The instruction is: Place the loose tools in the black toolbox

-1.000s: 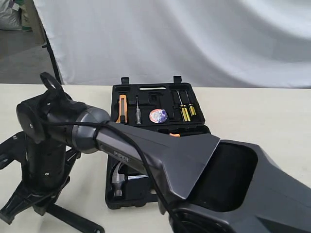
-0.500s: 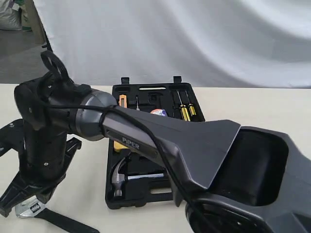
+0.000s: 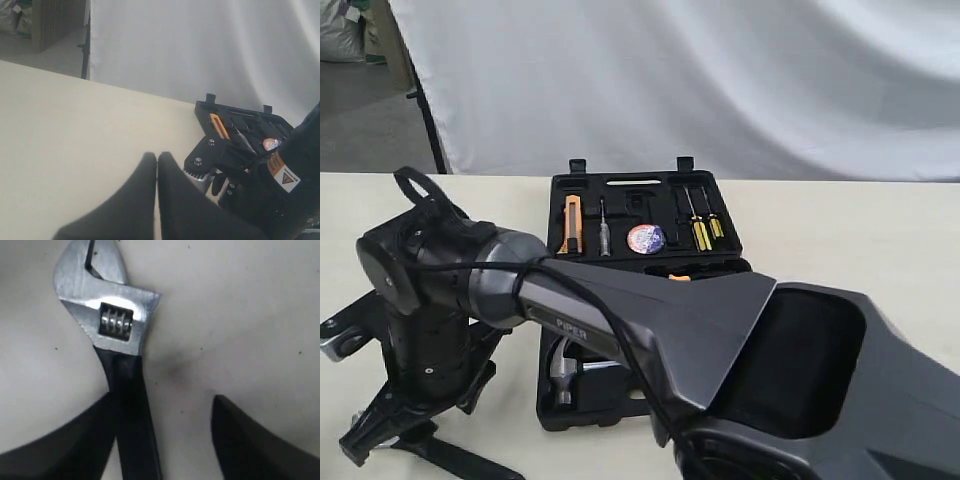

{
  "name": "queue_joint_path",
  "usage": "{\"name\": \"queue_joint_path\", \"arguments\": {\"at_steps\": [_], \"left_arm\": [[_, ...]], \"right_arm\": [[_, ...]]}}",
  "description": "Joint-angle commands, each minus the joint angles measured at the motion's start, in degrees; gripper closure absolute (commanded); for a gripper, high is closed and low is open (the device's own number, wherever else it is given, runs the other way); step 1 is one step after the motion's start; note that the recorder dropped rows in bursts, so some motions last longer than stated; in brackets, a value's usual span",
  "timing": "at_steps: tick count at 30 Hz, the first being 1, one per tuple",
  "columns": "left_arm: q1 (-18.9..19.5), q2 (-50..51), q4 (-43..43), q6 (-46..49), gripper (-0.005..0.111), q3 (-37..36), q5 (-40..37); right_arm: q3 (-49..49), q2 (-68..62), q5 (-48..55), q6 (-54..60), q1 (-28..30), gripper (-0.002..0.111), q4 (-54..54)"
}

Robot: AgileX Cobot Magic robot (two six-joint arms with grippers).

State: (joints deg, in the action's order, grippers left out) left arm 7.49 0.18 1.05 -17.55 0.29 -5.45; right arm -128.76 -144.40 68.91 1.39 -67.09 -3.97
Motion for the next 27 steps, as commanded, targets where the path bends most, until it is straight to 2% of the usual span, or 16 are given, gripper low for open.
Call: {"name": "queue_joint_path", "arguments": {"at_steps": [1,6,12,24,27], "left_arm": [[1.5,-0.2,0.3,-0.3,0.106,0.2,0.4],[1.5,-0.2,0.3,-0.3,0.106,0.2,0.4],[1.5,-0.2,0.3,-0.3,0.106,0.2,0.4],[1.5,-0.2,0.3,-0.3,0.106,0.2,0.4],[1.5,-0.2,0.3,-0.3,0.106,0.2,0.4]], "right_arm": [[0.2,0.2,-1.3,4.7,-0.3,0.035,-0.8],[0.2,0.2,-4.4,12.4,-0.3,0.035,-4.4],[0.2,-0.4,-11.1,15.1,-0.3,0.035,-4.4],[0.2,-4.9,-14.1,18.4,-1.7,0.035,-5.4],[0.2,-5.0,-15.0,19.4,-2.2,0.048,-6.0]]}}
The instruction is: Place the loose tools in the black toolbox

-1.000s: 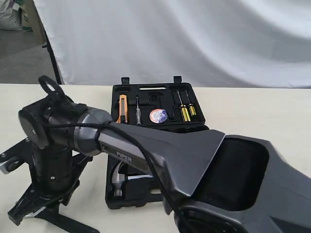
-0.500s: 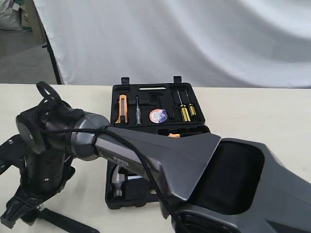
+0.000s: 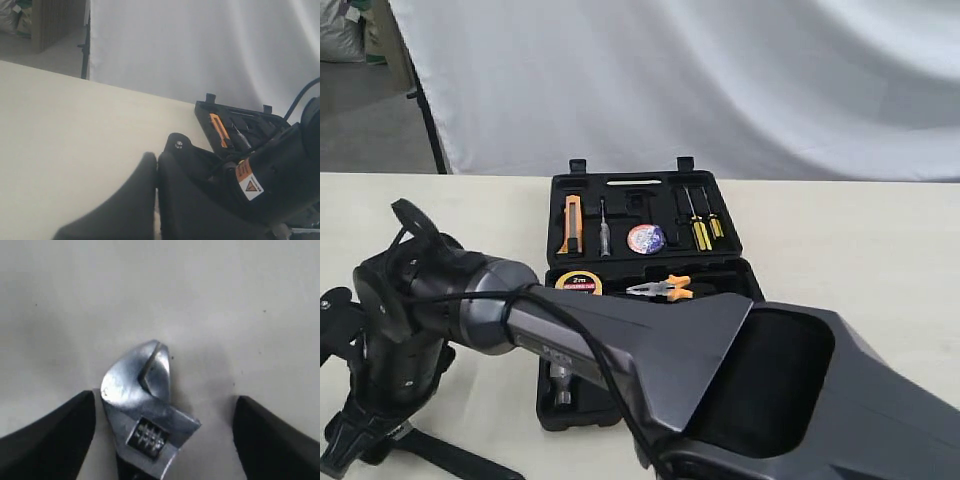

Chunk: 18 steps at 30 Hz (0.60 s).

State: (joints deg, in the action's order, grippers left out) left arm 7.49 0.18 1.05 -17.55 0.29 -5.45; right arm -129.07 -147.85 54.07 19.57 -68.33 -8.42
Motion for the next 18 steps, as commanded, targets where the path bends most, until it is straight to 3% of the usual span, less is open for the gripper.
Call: {"name": "queue_joint_path", "arguments": {"at_steps": [1,7,14,18], "left_arm": [[1.5,-0.2,0.3,-0.3,0.106,0.2,0.4],[1.5,-0.2,0.3,-0.3,0.106,0.2,0.4],[1.5,-0.2,0.3,-0.3,0.106,0.2,0.4],[1.5,-0.2,0.3,-0.3,0.106,0.2,0.4]], "right_arm": [[0.5,-1.6,-0.2,1.2,-1.1,0.057,-1.6],[0.5,-1.4,1.1,0.6,-1.4,0.109,-1.6],[0.5,3.4,5.4,0.3,-1.1,0.109,-1.2],[0.5,7.4,9.1,-3.8,-1.1,0.109,4.4]]}}
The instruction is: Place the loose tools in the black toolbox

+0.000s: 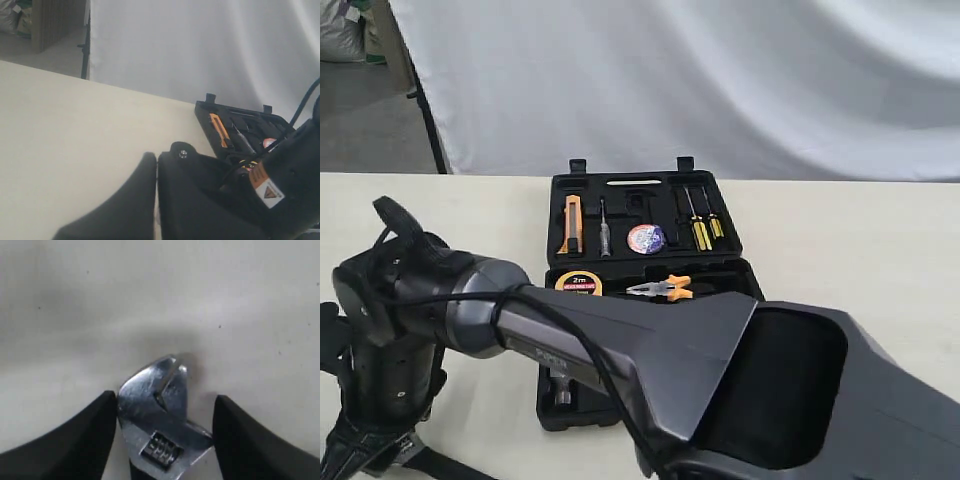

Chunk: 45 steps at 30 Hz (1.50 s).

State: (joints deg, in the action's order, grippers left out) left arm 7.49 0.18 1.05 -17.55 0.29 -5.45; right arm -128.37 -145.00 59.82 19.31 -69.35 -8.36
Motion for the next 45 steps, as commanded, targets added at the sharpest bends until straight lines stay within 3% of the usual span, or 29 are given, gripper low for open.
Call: {"name": "queue_joint_path", "arguments": {"at_steps": [1,9,18,26,33,38,45], "left_arm": [[1.5,-0.2,0.3,-0.3,0.106,0.2,0.4],[1.5,-0.2,0.3,-0.3,0.106,0.2,0.4],[1.5,-0.2,0.3,-0.3,0.106,0.2,0.4],[1.5,-0.2,0.3,-0.3,0.106,0.2,0.4],[1.5,-0.2,0.3,-0.3,0.106,0.2,0.4],[1.5,-0.2,0.3,-0.3,0.106,0.2,0.4],[1.5,-0.2,0.3,-0.3,0.106,0.2,0.4]], "right_arm": [[-0.2,5.7,4.7,-4.6,-0.1,0.109,6.4],[-0.1,10.4,10.1,-6.4,0.3,0.109,12.7],[4.1,15.4,10.1,-7.7,6.1,0.109,10.8],[18.7,24.5,10.1,-8.0,13.1,0.109,10.8],[26.6,25.7,4.6,-10.6,23.5,0.109,10.8],[29.5,23.9,-3.0,-14.2,31.1,0.109,6.6],[29.5,22.0,-4.2,-14.5,33.9,0.109,2.0]]}}
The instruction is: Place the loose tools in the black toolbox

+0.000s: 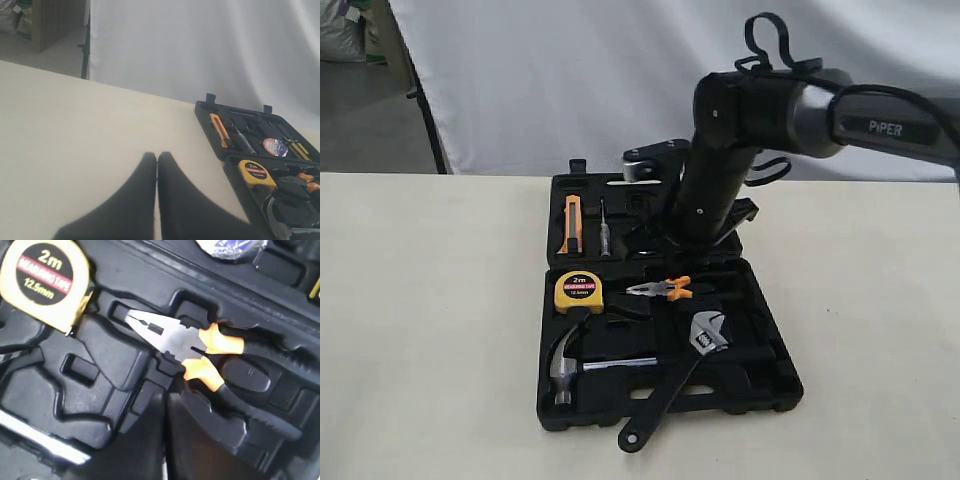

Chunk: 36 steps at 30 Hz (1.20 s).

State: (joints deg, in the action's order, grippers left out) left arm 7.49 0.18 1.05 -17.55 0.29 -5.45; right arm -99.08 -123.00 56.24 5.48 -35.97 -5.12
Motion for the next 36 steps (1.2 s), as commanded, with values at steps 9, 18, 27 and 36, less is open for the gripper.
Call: {"name": "queue_joint_path", "arguments": {"at_steps": [9,18,27,36], "left_arm": [[1.5,-0.2,0.3,-0.3,0.106,0.2,0.4],[1.5,-0.2,0.3,-0.3,0.106,0.2,0.4],[1.5,-0.2,0.3,-0.3,0.106,0.2,0.4],[1.5,-0.2,0.3,-0.3,0.106,0.2,0.4]], "right_arm": [[-1.6,3.6,10.6,-10.6,0.5,0.109,3.1],[4.0,3.9,13.7,-10.1,0.2,0.109,2.9],[10.0,5.3,12.6,-11.6,0.3,0.109,2.9],[10.2,3.3,10.1,-27.8,-3.6,0.108,19.6]]}}
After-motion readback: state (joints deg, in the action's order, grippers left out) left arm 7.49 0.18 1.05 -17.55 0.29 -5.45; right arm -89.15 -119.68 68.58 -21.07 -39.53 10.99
